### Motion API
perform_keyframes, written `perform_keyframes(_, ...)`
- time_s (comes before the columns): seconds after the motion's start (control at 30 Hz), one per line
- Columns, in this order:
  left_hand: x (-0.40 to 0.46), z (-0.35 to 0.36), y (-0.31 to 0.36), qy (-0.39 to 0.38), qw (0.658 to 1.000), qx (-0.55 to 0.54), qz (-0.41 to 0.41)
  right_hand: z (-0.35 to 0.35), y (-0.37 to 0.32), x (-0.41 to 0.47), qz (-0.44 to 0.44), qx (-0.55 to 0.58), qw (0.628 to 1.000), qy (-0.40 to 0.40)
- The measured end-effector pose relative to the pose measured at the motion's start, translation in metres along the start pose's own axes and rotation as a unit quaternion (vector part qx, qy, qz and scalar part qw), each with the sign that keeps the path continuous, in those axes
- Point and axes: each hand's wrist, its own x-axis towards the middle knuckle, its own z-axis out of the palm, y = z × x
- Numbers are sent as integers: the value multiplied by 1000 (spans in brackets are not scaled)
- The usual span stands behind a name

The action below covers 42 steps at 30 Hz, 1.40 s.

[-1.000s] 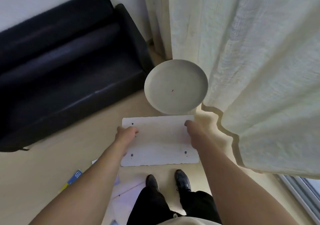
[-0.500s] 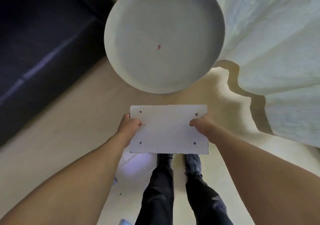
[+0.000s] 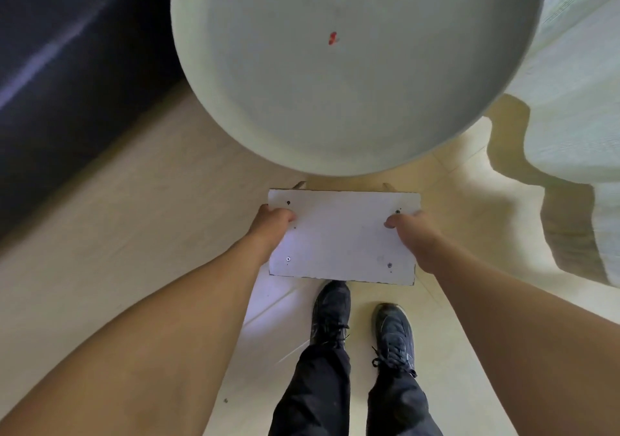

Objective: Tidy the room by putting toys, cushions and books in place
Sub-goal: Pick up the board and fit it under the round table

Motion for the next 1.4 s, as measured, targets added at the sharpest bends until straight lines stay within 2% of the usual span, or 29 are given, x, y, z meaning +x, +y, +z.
perform_keyframes(0.17,-3,2,3,-15,1000,2,6,-2,-1,4,6,6,1000,-8)
perform_keyframes(0.33,-47,5,31,-64,980,187,34,0,-15,-27,-20,-85,996,-4)
perform_keyframes(0.43,-109,7,52,-87,951,289,63,-13,-34,-91,-63,-133,989,-26)
perform_keyframes(0.57,-231,-3,80,-99,921,360,114,-59,-49,-217,-135,-218,966,-20)
perform_keyframes(0.67,-337,-20,101,-90,911,369,163,-100,-39,-320,-167,-291,942,-2)
perform_keyframes(0.77,-422,-36,113,-39,918,326,222,-129,-20,-397,-186,-303,934,29)
perform_keyframes(0.8,-447,-41,113,-20,910,333,247,-134,-11,-420,-191,-298,934,40)
perform_keyframes(0.9,-501,-50,105,11,840,424,337,-144,16,-476,-201,-294,933,53)
perform_keyframes(1.03,-523,-59,100,31,777,502,377,-156,42,-514,-188,-281,938,80)
perform_keyframes(1.23,-571,-37,109,4,686,590,427,-179,88,-563,-162,-176,957,163)
perform_keyframes(1.27,-576,-33,110,1,684,592,426,-181,91,-565,-158,-166,959,167)
perform_keyframes(1.4,-629,14,111,-37,612,624,485,-204,143,-594,-134,-85,962,223)
